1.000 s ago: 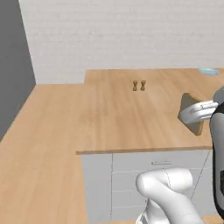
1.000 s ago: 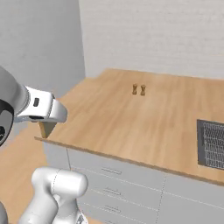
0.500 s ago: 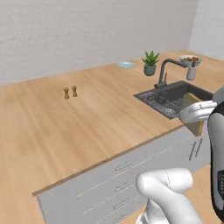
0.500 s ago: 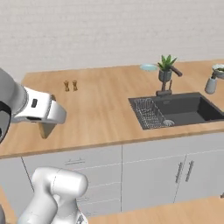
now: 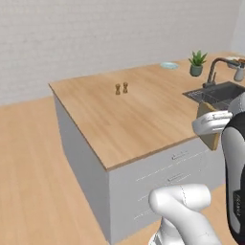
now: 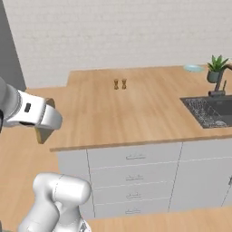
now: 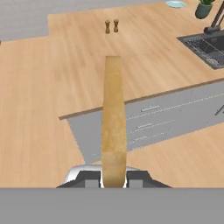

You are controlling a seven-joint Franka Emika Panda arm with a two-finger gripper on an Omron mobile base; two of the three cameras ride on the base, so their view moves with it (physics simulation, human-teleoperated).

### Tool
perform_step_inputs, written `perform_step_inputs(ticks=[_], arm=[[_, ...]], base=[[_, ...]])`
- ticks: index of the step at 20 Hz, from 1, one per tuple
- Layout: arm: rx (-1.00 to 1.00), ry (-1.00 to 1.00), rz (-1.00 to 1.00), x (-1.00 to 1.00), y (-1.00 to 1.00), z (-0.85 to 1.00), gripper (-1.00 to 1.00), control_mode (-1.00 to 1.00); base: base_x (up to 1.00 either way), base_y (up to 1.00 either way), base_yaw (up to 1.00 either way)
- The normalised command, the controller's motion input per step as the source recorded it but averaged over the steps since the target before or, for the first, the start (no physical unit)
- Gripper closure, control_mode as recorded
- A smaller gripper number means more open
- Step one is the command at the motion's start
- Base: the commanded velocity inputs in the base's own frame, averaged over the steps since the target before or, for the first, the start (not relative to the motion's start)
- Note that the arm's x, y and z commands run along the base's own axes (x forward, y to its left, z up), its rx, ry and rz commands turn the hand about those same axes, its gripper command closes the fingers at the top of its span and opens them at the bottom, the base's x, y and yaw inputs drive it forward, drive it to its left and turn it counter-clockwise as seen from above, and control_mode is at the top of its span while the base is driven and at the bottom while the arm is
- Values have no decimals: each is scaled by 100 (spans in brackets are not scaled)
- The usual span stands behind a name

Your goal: Start the toaster. Once the lever pops up, take the bread to the plate on the dining counter.

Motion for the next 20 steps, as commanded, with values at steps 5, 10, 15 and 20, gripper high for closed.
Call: perform_step_inputs(ticks=[5,10,15,20], arm=[[0,0,0,0,0,0,100,100],[0,0,0,0,0,0,100,100],[0,0,0,0,0,0,100,100],[0,0,0,0,0,0,100,100]], base=[[-53,100,22],[-3,100,23],[33,98,23],[92,67,16]])
